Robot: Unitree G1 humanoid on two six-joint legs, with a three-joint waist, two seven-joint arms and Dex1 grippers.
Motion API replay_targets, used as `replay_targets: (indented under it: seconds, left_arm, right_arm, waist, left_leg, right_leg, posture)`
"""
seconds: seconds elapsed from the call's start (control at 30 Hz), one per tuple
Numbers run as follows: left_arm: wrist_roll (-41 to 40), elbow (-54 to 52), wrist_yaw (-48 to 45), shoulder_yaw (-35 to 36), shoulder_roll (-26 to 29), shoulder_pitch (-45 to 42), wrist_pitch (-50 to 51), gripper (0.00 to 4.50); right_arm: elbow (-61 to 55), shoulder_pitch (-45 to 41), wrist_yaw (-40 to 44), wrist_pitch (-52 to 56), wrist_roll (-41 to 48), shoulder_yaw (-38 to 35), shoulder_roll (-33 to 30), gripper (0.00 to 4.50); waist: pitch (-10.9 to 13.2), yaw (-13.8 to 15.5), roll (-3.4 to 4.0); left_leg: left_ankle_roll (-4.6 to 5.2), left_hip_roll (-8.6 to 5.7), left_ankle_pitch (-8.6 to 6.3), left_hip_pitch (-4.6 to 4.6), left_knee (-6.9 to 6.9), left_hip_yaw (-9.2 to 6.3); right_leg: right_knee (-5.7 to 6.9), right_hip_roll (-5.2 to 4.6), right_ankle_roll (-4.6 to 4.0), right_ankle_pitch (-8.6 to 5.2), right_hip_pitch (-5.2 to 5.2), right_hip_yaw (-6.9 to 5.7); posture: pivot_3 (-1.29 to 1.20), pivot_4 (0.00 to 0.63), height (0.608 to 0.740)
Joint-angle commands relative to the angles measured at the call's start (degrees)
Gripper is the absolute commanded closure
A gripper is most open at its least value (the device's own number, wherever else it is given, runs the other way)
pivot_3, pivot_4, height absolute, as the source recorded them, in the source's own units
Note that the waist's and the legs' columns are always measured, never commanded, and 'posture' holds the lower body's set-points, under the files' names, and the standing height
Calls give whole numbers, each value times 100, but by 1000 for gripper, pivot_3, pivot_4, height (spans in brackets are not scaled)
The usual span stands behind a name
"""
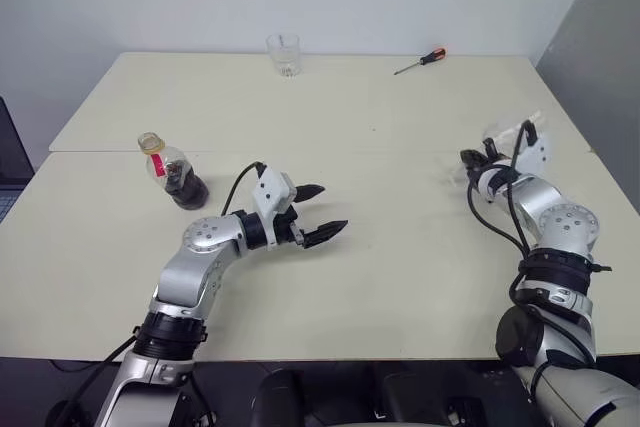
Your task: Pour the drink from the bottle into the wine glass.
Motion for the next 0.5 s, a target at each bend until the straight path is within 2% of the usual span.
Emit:
replay_targets:
  seconds: [0.03, 0.13, 0.23, 0.33, 0.5]
  left_arm:
    - [-135, -467, 158, 247, 97, 216, 61, 0]
    - [-158, -654, 247, 314, 155, 426, 128, 0]
    - [-220, -832, 303, 371, 235, 569, 253, 0]
    - [-263, -937, 317, 419, 329, 667, 360, 0]
    - [-311, -979, 363, 409, 340, 631, 442, 0]
  right_arm:
    - [-771, 146, 1108, -538, -832, 1198, -152, 4317]
    - [-1106, 508, 2382, -1235, -1799, 2619, -354, 4317]
    - [-990, 696, 2982, -1985, -2518, 3348, -280, 4317]
    - [-467, 616, 3182, -2641, -3156, 3729, -61, 4317]
    - [457, 442, 3445, -3710, -3724, 3849, 397, 4317]
  waist:
    - [0, 1, 0]
    - [0, 0, 0]
    - [0, 21, -1]
    - [0, 28, -1]
    - [0, 39, -3]
  left_leg:
    - [0, 1, 0, 0, 0, 0]
    - [0, 1, 0, 0, 0, -1]
    - [0, 1, 0, -2, 1, -2]
    - [0, -1, 0, -3, 5, 1]
    - [-1, -1, 0, -2, 13, 2]
  right_leg:
    - [0, 0, 0, 0, 0, -1]
    - [-3, 0, -1, -1, 1, -2]
    - [-3, 0, -2, -2, 0, -6]
    - [-2, -2, -2, -1, 0, -4]
    - [-1, -5, -2, -1, 4, -9]
  posture:
    - [0, 150, 740]
    - [0, 150, 740]
    - [0, 150, 740]
    - [0, 150, 740]
    - [0, 150, 740]
